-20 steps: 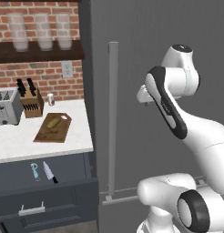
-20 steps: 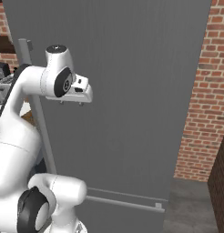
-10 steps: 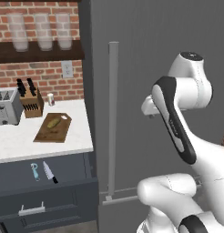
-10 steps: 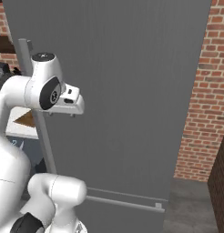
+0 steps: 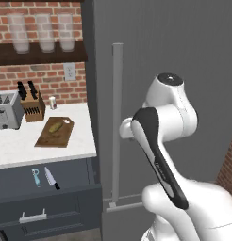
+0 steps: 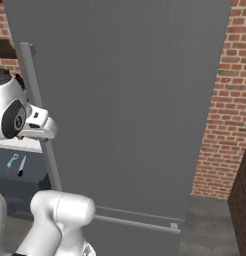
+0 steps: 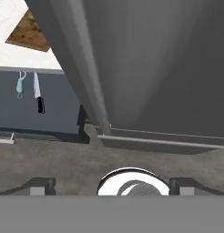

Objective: Place the appropriate cutting tool for cutting the potato skin on the cutting board.

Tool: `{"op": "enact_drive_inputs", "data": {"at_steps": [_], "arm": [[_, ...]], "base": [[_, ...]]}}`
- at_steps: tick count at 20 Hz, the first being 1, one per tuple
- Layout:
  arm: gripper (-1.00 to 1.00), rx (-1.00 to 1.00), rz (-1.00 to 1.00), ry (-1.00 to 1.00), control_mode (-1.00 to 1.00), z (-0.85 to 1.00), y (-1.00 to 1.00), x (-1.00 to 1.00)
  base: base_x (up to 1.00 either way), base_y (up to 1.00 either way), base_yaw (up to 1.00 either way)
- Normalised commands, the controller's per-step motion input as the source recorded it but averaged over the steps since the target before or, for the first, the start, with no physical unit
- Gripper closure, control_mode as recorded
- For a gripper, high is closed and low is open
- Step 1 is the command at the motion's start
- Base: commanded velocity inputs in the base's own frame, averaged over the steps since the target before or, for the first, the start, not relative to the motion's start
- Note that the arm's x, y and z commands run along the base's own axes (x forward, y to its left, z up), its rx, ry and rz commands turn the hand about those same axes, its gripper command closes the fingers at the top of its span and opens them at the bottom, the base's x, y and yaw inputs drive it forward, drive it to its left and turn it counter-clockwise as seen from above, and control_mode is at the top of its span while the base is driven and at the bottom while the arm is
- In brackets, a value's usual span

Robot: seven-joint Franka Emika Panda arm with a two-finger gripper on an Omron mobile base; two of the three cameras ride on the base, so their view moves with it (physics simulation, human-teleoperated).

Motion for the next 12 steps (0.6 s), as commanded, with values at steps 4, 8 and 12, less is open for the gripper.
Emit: {"op": "enact_drive_inputs", "data": {"at_steps": [4, 8, 12], "arm": [[-1.00, 0.00, -0.07, 0.00, -1.00, -0.22, 1.00, -0.21], [-1.00, 0.00, -0.11, 0.01, -1.00, -0.26, 1.00, -0.06], [-1.00, 0.00, -0.08, 0.08, -1.00, -0.25, 1.00, 0.02]], "base": [[0.00, 0.00, 0.00], [0.00, 0.00, 0.00], [0.00, 0.00, 0.00]]}}
